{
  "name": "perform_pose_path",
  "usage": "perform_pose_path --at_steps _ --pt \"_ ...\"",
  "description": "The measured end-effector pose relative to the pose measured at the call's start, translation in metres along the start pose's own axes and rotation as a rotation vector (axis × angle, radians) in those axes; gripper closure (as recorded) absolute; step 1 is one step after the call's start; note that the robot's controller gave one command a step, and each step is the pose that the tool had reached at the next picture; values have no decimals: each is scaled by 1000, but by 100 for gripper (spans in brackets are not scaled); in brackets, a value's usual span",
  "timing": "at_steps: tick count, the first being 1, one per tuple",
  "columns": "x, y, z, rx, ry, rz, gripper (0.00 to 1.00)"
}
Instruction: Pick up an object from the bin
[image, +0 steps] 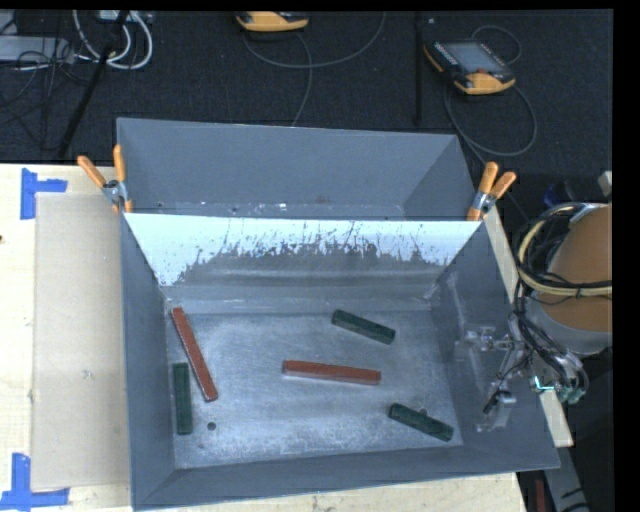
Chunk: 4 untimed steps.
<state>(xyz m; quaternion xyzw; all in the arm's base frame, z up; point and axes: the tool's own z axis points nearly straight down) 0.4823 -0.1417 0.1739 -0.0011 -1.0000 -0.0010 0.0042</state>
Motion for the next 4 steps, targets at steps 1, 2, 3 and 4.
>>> perform_pose_path --at_steps 1,2,3,4 --pt "2 55 107 -1 -9 96 0" --pt "3 53 105 2 -8 93 100" --pt "3 37 -23 4 -16 60 100" --pt "2 32 -102 4 -17 54 100"
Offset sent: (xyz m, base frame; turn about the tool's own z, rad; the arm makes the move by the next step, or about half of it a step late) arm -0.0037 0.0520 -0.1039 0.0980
